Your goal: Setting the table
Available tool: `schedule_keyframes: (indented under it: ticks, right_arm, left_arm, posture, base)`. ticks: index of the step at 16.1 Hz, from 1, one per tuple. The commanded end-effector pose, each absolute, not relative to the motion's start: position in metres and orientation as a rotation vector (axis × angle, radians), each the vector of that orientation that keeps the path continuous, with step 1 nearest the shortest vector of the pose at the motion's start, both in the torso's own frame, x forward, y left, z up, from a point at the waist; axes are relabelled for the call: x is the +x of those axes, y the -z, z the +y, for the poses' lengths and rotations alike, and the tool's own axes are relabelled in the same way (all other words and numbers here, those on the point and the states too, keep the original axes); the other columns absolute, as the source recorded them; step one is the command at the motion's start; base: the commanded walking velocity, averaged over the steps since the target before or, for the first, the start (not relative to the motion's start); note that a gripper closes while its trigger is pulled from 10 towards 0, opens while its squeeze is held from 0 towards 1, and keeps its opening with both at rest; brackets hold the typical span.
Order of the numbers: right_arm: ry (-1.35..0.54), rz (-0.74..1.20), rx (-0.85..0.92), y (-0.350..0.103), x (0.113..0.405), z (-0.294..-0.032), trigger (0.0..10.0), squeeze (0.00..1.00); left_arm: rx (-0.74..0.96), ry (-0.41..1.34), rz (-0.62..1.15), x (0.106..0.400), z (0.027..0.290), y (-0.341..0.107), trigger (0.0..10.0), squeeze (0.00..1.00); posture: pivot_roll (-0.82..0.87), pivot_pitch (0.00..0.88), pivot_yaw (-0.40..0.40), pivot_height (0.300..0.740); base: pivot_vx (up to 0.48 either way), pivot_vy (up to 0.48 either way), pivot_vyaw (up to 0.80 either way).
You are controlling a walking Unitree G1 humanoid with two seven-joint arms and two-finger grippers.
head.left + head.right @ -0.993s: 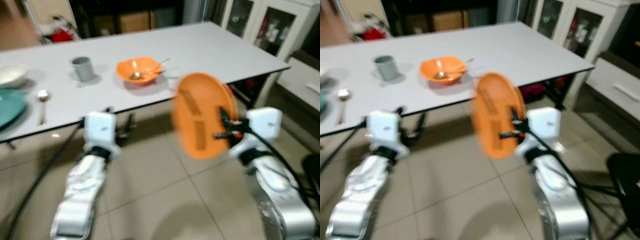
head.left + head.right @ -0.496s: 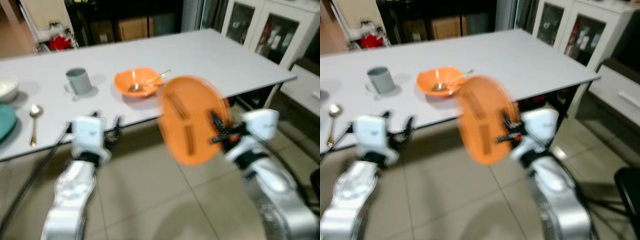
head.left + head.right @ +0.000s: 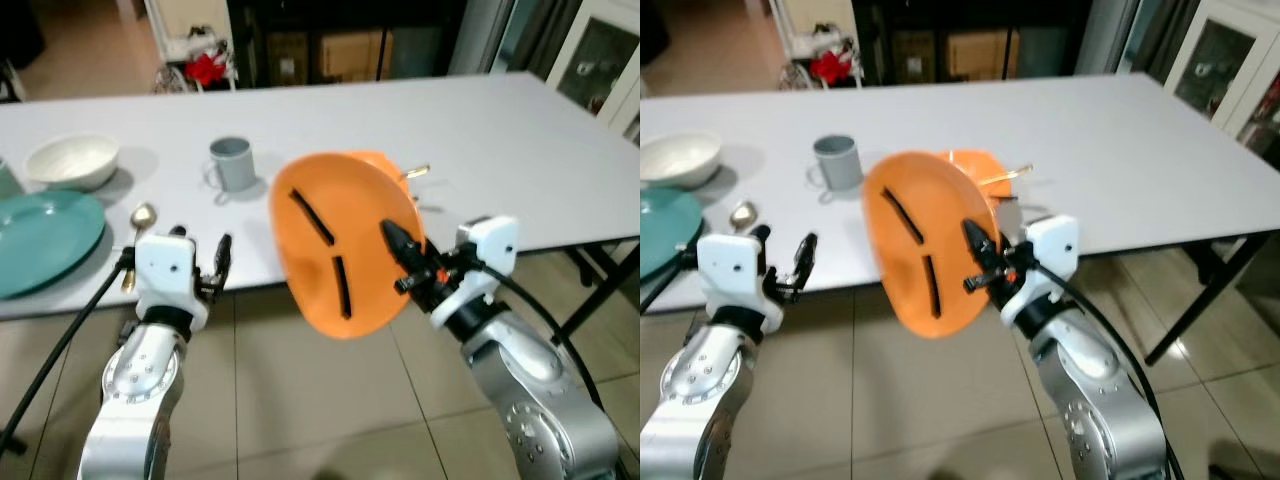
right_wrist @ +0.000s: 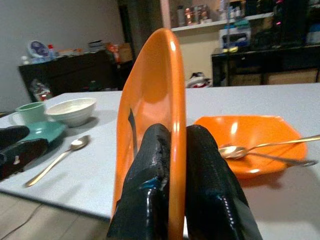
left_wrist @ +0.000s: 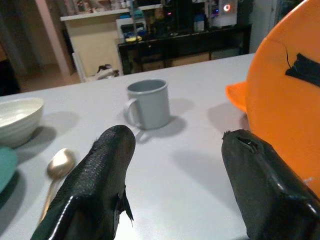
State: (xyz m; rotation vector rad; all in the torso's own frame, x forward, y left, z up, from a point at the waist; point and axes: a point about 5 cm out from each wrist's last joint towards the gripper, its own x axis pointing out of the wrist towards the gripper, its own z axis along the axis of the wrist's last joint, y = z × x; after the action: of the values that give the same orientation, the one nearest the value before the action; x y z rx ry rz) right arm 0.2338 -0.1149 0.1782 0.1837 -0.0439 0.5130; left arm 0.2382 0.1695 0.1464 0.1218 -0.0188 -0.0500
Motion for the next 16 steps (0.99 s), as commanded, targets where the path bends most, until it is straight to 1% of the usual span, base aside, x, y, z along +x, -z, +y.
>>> schedule_keyframes:
  ticks: [1,4,6,8,10,11,13,16]
  right_arm:
    - [-0.484,-0.071,0.174,-0.185,0.235,-0.125,10.0,0.0]
    - [-0.527,-0.044,0.184,-0.183,0.233,-0.123,10.0,0.0]
    - [-0.571,-0.009,0.237,-0.179,0.23,-0.119,10.0,0.0]
    - [-0.604,0.019,0.29,-0.177,0.228,-0.118,10.0,0.0]
    - [-0.634,0.097,0.39,-0.172,0.229,-0.11,10.0,0.0]
    - [-0.637,0.117,0.4,-0.17,0.23,-0.109,10.0,0.0]
    - [-0.655,0.224,0.561,-0.163,0.233,-0.1,10.0,0.0]
    - [-0.66,0.306,0.638,-0.158,0.242,-0.094,10.0,0.0]
  left_arm:
    - [0.118,0.074,-0.031,0.237,0.163,-0.149,10.0,0.0]
    - [0.106,0.056,-0.028,0.236,0.166,-0.149,10.0,0.0]
    - [0.096,0.048,-0.027,0.232,0.169,-0.15,10.0,0.0]
    - [0.088,0.044,-0.03,0.229,0.171,-0.15,10.0,0.0]
    - [0.105,0.045,-0.052,0.234,0.177,-0.158,10.0,0.0]
    - [0.111,0.052,-0.058,0.236,0.177,-0.16,10.0,0.0]
    - [0.132,0.082,-0.067,0.238,0.18,-0.166,10.0,0.0]
    - [0.162,0.112,-0.066,0.24,0.183,-0.168,10.0,0.0]
  posture:
    - [-0.04,0.0,0.032,0.74]
    - [-0.04,0.0,0.027,0.74]
    - [-0.03,0.0,0.024,0.74]
    - [-0.03,0.0,0.017,0.74]
    - [-0.01,0.0,0.008,0.74]
    - [-0.01,0.0,0.008,0.74]
    - [-0.01,0.0,0.013,0.74]
    - [-0.01,0.0,0.015,0.74]
  base:
    - [0.352,0.0,0.0]
    - [0.351,0.0,0.0]
    - [0.341,0.0,0.0]
    - [0.0,0.0,0.0]
    - [0.0,0.0,0.0]
    - [0.0,0.0,0.0]
    - [0.0,0.0,0.0]
    - [0.0,0.0,0.0]
